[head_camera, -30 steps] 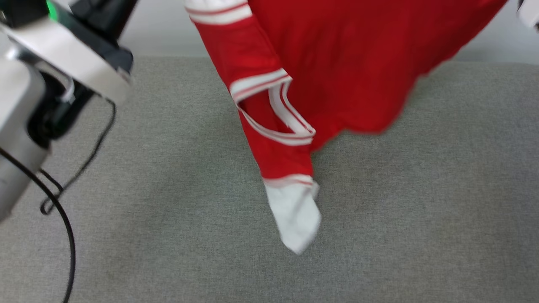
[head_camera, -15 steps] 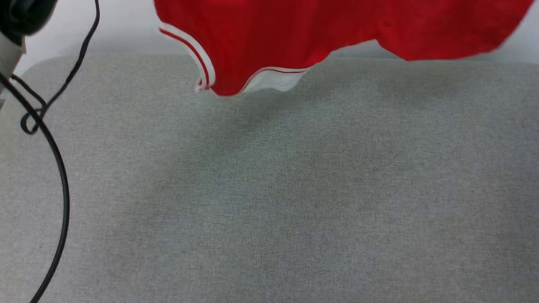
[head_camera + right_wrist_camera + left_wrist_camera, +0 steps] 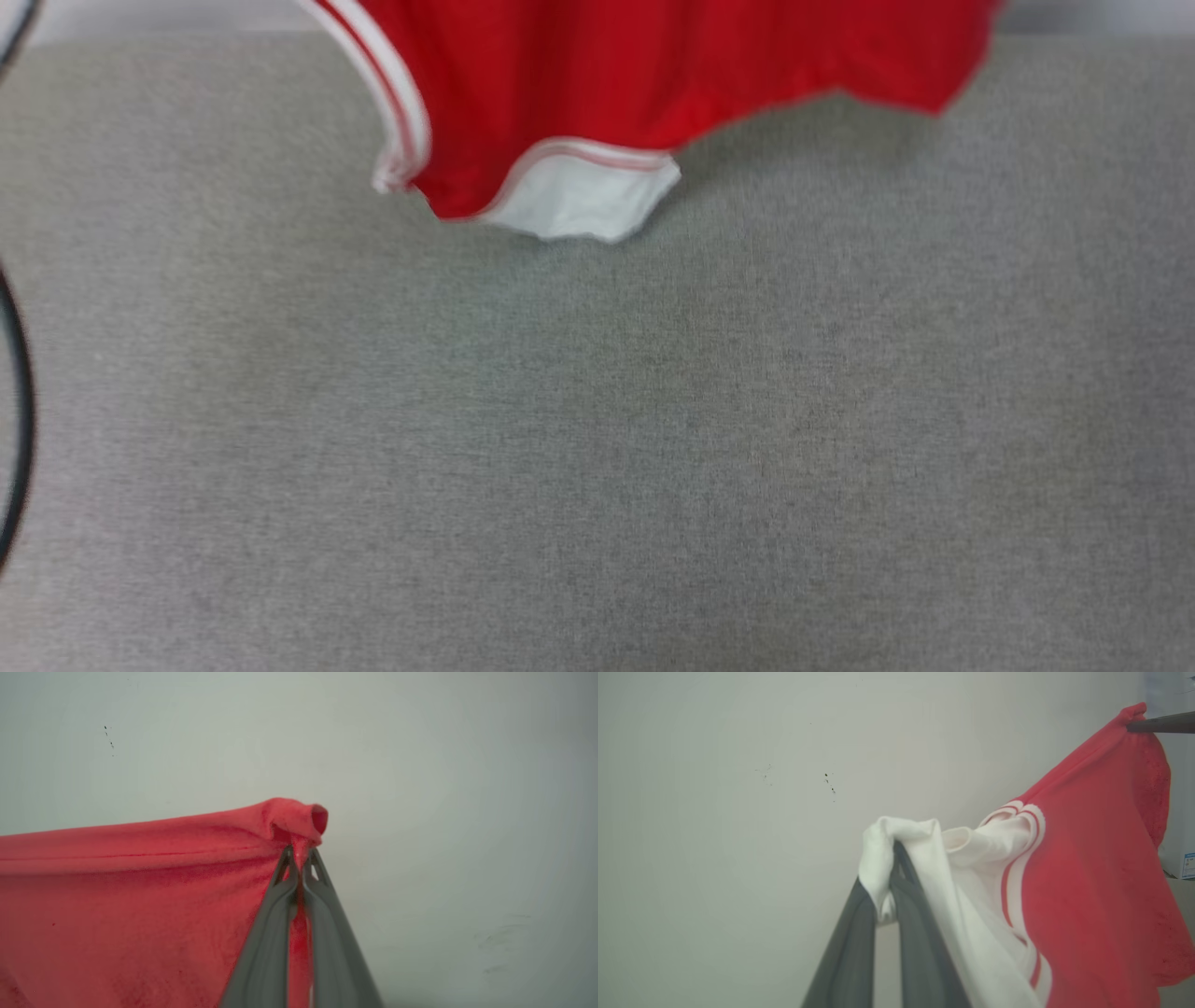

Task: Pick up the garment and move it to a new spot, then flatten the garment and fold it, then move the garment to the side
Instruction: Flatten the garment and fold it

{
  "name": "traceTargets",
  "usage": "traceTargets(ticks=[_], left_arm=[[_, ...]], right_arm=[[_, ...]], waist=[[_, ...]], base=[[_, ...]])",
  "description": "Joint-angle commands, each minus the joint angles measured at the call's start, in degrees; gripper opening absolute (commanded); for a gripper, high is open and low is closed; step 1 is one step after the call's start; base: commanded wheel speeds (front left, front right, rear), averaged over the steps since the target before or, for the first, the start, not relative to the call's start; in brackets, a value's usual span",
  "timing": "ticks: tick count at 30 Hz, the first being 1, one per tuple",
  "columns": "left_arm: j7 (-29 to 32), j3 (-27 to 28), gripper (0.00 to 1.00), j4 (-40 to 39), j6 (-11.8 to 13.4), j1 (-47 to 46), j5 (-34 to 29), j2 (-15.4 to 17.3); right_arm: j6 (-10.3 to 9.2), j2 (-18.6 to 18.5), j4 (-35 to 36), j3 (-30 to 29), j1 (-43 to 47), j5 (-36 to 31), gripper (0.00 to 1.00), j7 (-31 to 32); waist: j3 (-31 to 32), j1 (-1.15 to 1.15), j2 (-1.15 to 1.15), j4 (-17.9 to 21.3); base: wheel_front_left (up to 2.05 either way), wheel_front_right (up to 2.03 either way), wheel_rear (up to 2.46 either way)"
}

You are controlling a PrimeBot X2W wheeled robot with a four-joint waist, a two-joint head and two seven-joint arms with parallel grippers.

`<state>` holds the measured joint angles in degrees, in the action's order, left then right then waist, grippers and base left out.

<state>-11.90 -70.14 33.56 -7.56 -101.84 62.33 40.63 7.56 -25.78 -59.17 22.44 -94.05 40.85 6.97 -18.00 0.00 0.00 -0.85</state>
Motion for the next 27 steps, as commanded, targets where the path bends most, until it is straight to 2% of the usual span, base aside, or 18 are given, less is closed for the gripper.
traceTargets(ticks=[1, 6, 13, 17, 22, 27], left_arm=[[-0.42, -0.60, 0.00, 1.95, 0.15, -2.19, -0.66, 1.06], [-0.94, -1.49, 0.00, 6.43, 0.16, -6.91, -2.48, 1.08], [-1.83, -2.25, 0.00, 12.54, 0.17, -14.31, -3.81, -2.40], [-2.33, -2.43, 0.00, 14.56, 0.16, -17.73, -3.45, -5.43], [-2.92, -2.72, 0.00, 13.64, 0.15, -19.30, -3.26, -8.05], [-3.22, -2.97, 0.00, 11.12, 0.15, -16.30, -2.45, -8.07]], right_arm=[[-0.15, 0.40, -1.46, -0.57, -1.92, -0.56, 0.00, -0.89], [-0.18, 1.98, -4.95, -1.87, -6.99, -2.65, 0.00, -3.92], [-0.21, 2.76, -11.40, -2.57, -15.06, -8.96, 0.00, -9.70], [-0.21, 1.26, -12.88, -2.17, -18.96, -12.62, 0.00, -11.61], [-0.17, -0.74, -13.42, -1.77, -21.10, -15.52, 0.00, -13.32], [-0.15, -1.32, -13.08, -2.48, -17.58, -13.91, 0.00, -15.36]], waist=[[-3.71, 0.00, 0.00, 1.41], [-6.88, 0.00, 0.00, 2.40], [-12.51, 0.00, 0.00, 2.28], [-16.40, 0.00, 0.00, 1.61], [-20.83, 0.00, 0.00, 0.45], [-23.59, 0.00, 0.00, 0.21]], base=[[0.00, 0.00, 0.00], [0.00, 0.00, 0.00], [0.00, 0.00, 0.00], [0.00, 0.00, 0.00], [0.00, 0.00, 0.00], [0.00, 0.00, 0.00]])
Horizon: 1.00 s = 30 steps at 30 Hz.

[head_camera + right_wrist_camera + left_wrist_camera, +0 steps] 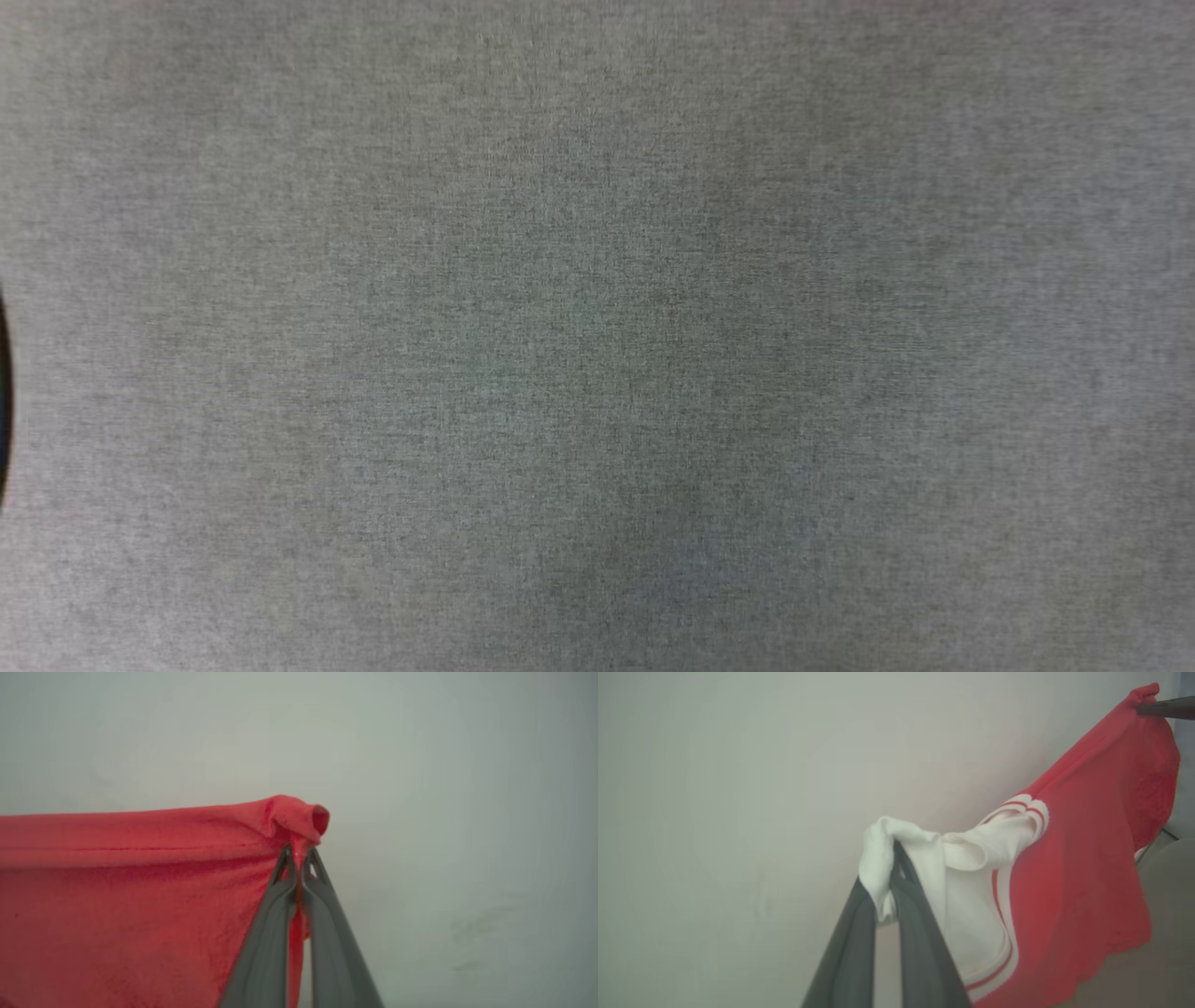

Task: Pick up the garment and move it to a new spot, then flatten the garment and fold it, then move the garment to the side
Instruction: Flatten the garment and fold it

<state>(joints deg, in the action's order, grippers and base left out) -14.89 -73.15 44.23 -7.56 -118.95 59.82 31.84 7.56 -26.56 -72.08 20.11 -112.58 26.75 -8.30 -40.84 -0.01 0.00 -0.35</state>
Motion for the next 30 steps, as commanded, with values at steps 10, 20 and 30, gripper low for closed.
traceTargets(ticks=[10, 20, 30], left_arm=[[-0.33, 1.93, 0.00, -8.32, 0.14, 8.23, -0.45, 3.35], [-0.29, 6.66, 0.00, -18.03, 0.13, 22.38, -5.66, 5.49], [-0.29, 18.83, 0.00, -28.02, 0.13, 45.91, -16.70, 4.51]], right_arm=[[-0.14, -1.54, 6.64, 0.57, 12.17, 8.49, 0.00, -2.12], [-0.13, -3.69, 17.08, 4.30, 27.69, 18.29, 0.00, -1.90], [-0.12, -4.89, 26.42, 6.88, 44.45, 26.29, 0.00, -5.22]], waist=[[-1.24, 0.01, 0.00, 0.44], [0.36, 0.01, 0.00, 1.73], [3.84, 0.01, 0.00, 2.83]], base=[[0.00, 0.00, 0.00], [0.00, 0.00, 0.00], [0.00, 0.00, 0.00]])
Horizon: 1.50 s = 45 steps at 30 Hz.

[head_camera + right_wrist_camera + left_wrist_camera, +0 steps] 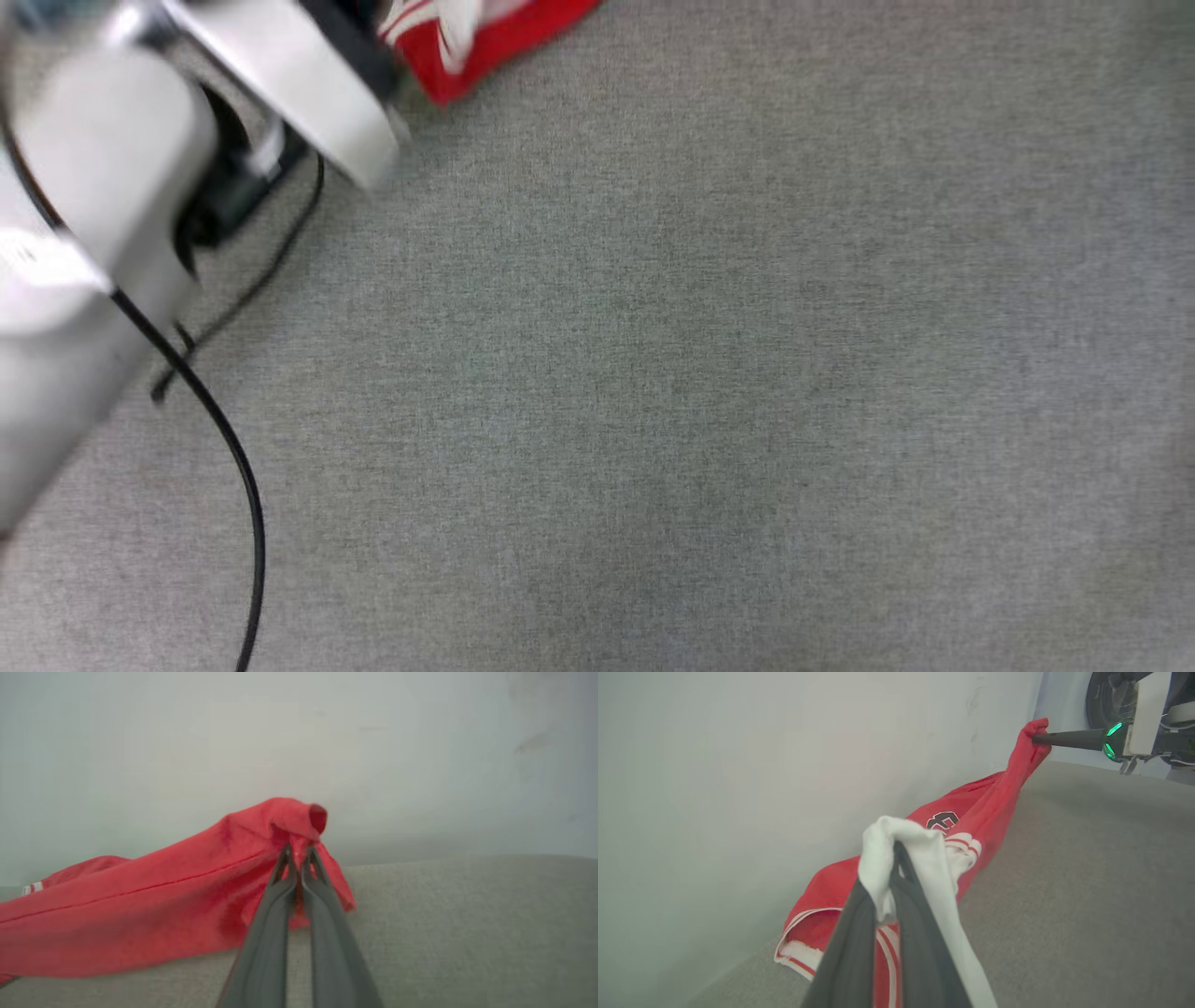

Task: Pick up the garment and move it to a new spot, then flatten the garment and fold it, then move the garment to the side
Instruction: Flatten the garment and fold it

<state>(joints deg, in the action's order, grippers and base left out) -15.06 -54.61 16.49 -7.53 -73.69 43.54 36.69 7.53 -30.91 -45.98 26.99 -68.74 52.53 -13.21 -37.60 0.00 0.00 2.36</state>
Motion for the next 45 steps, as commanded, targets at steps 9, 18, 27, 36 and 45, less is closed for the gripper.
traceTargets(ticks=[9, 18, 27, 36, 45], left_arm=[[-0.13, 4.91, 0.00, -3.86, 0.09, 15.49, -5.93, -3.11], [-0.13, 3.47, 0.00, -5.37, 0.09, 23.46, -9.10, -3.57], [-0.12, 2.97, 0.00, -6.16, 0.08, 30.35, -8.79, -2.94], [-0.12, 3.10, 0.00, -5.09, 0.08, 38.27, -6.45, -1.51], [-0.12, 4.15, 0.00, -6.67, 0.08, 45.52, -6.84, 0.60]], right_arm=[[-0.08, -2.91, 6.96, 1.07, 12.27, 4.00, 0.00, -1.73], [-0.08, -4.59, 12.34, 1.29, 21.15, 4.71, 0.00, -1.95], [-0.08, -5.89, 15.50, 2.20, 27.65, 5.51, 0.00, -1.96], [-0.08, -7.47, 17.50, 3.59, 33.72, 6.26, 0.00, -1.97], [-0.08, -9.71, 19.25, 5.87, 38.65, 7.82, 0.00, -1.97]], waist=[[3.53, 0.00, 0.00, -0.11], [7.27, 0.00, 0.00, -0.18], [11.89, 0.00, 0.00, 0.00], [16.45, 0.00, 0.00, 0.35], [20.91, 0.00, 0.00, 0.61]], base=[[0.00, 0.00, 0.00], [0.00, 0.00, 0.00], [0.00, 0.00, 0.00], [0.00, 0.00, 0.00], [0.00, 0.00, 0.00]])
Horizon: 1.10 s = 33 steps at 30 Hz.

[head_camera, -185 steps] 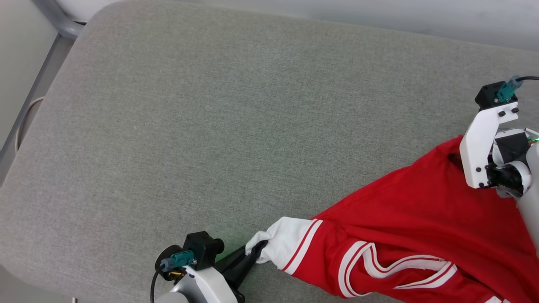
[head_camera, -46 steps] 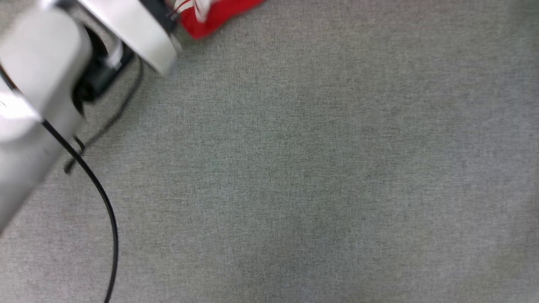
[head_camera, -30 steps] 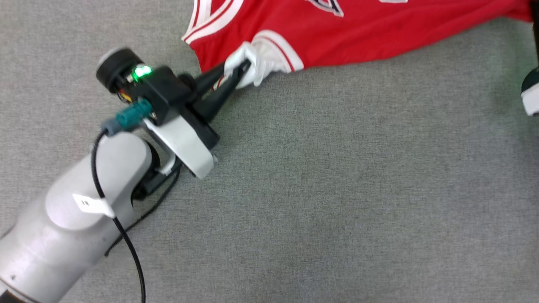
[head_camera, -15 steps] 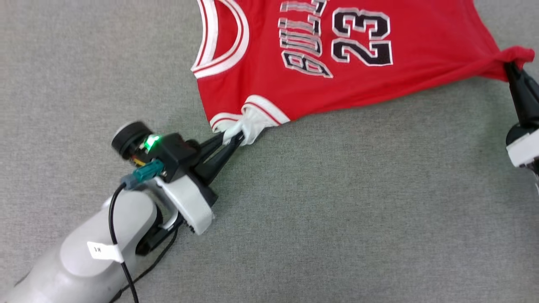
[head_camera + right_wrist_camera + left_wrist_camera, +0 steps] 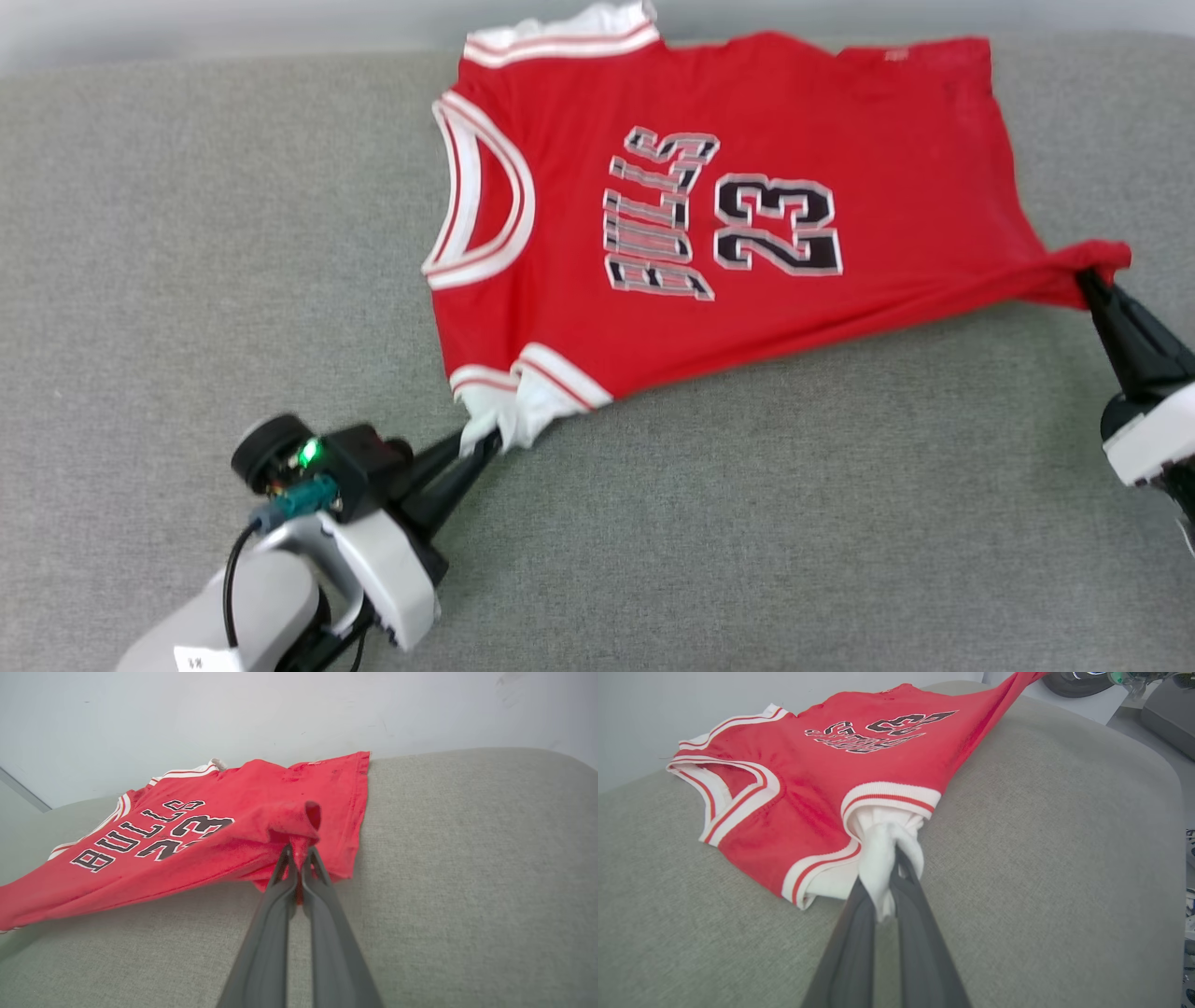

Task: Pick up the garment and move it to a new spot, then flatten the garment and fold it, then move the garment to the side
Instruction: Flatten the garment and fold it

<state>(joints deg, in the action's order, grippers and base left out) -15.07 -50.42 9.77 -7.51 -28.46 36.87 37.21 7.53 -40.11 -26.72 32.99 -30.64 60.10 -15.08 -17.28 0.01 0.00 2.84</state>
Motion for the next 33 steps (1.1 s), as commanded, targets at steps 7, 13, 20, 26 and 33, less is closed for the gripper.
traceTargets(ticks=[7, 13, 20, 26, 33], left_arm=[[-0.11, -1.23, 0.00, -1.91, 0.05, 5.18, 0.08, 2.31], [-0.11, -3.08, 0.00, -3.77, 0.05, 7.87, 0.57, 4.16], [-0.11, -3.72, 0.00, -5.42, 0.05, 10.58, 1.41, 5.75], [-0.11, -3.84, 0.00, -7.22, 0.05, 13.20, 2.39, 7.68], [-0.11, -3.57, 0.00, -10.01, 0.05, 17.12, 4.18, 10.59]], right_arm=[[-0.10, -2.44, 1.54, 2.03, 4.28, 1.27, 0.00, -0.04], [-0.09, -3.80, 3.78, 3.99, 7.41, 1.36, 0.00, 0.09], [-0.09, -5.28, 6.23, 5.06, 11.46, 1.93, 0.00, 0.34], [-0.10, -7.10, 8.89, 5.13, 15.19, 3.01, 0.00, 1.06], [-0.10, -9.32, 12.53, 4.18, 20.08, 4.31, 0.00, 1.93]], waist=[[3.69, -0.01, 0.00, 0.05], [5.21, -0.01, 0.00, -0.20], [6.52, -0.01, 0.00, -0.06], [7.60, -0.01, 0.00, 0.04], [8.63, -0.01, 0.00, 0.34]], base=[[0.00, 0.00, 0.00], [0.00, 0.00, 0.00], [0.00, 0.00, 0.00], [0.00, 0.00, 0.00], [0.00, 0.00, 0.00]])
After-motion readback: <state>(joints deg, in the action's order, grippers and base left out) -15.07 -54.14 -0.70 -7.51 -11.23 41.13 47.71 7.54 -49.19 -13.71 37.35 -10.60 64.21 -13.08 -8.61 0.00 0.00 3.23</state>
